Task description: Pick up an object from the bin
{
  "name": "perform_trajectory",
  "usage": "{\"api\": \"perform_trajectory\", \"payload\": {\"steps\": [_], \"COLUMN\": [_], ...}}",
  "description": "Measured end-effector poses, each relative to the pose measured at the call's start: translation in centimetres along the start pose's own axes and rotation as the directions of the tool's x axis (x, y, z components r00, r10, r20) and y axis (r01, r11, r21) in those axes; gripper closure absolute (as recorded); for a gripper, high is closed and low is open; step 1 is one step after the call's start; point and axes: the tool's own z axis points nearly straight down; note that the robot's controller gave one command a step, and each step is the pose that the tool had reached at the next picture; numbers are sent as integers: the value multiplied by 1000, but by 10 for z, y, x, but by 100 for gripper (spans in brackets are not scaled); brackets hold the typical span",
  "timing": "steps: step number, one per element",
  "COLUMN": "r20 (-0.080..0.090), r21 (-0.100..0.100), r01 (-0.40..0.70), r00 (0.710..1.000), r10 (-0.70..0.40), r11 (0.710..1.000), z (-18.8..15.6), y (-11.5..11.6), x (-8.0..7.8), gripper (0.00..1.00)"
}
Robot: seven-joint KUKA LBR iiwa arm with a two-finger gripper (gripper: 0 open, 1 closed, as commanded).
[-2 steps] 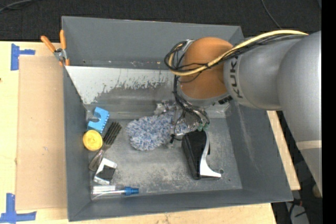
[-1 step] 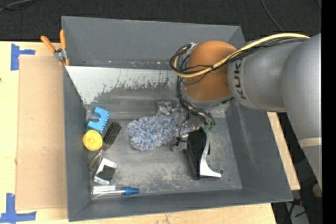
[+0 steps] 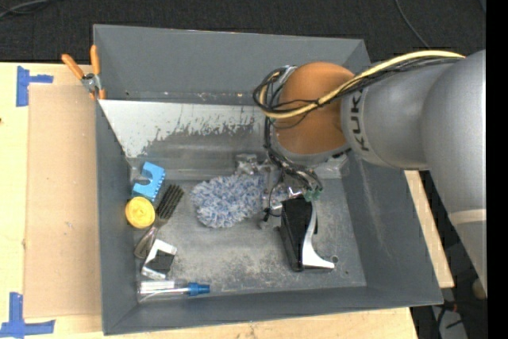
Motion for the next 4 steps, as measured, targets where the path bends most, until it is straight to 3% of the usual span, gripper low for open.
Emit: {"api": "perform_trajectory", "payload": {"steps": [1, 2, 4], "r20": [3, 3, 2], "r21": [0, -2, -2], "r01": [3, -3, -4], "r00": [1000, 1000, 1000], "r10": [-3, 3, 4], "r11": [1000, 1000, 1000], "z": [0, -1, -4], "y": [-3, -1, -1], "x": [-1, -1, 0], "gripper": [0, 100, 100]}}
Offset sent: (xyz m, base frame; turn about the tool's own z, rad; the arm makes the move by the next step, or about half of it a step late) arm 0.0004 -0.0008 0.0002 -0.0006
